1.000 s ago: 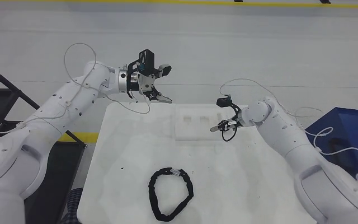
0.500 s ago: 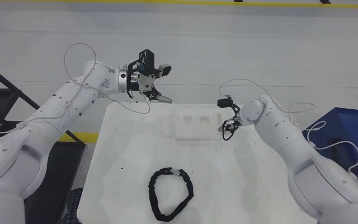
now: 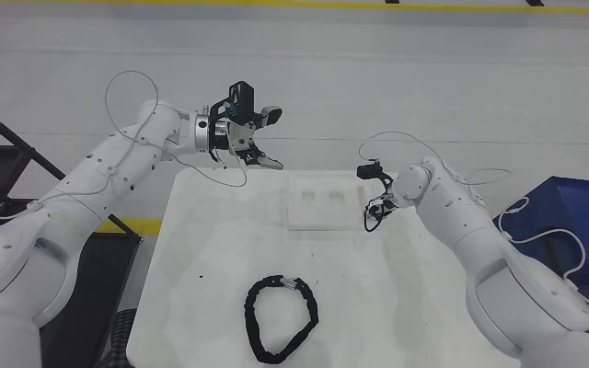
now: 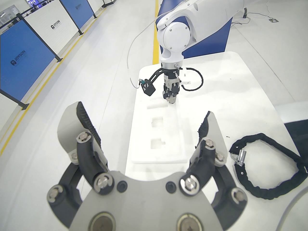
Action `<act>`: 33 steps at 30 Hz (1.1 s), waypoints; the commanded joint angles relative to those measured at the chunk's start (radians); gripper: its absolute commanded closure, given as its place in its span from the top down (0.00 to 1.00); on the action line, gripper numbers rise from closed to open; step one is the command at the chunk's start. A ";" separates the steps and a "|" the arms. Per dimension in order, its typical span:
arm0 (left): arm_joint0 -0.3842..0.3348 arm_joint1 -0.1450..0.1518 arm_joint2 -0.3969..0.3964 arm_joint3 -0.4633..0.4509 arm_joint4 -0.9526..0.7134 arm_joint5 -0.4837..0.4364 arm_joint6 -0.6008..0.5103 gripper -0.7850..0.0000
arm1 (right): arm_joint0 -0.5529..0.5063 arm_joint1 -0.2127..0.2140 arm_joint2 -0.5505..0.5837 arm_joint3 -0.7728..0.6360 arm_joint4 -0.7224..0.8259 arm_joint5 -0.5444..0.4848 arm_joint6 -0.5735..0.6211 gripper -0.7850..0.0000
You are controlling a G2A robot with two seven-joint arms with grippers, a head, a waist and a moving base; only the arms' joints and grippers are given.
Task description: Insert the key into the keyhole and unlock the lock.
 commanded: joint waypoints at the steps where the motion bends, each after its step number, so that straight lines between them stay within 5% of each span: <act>1: 0.000 0.000 0.000 0.000 0.000 0.000 0.000 1.00 | 0.000 -0.005 -0.002 0.010 -0.007 0.005 -0.003 0.25; 15: 0.000 0.000 0.000 0.000 0.000 0.000 0.000 1.00 | 0.003 -0.034 0.003 0.058 -0.022 0.044 -0.049 0.00; 33: 0.000 0.000 0.000 0.000 0.000 0.000 0.000 1.00 | 0.054 -0.043 -0.006 0.037 -0.128 0.067 -0.065 0.00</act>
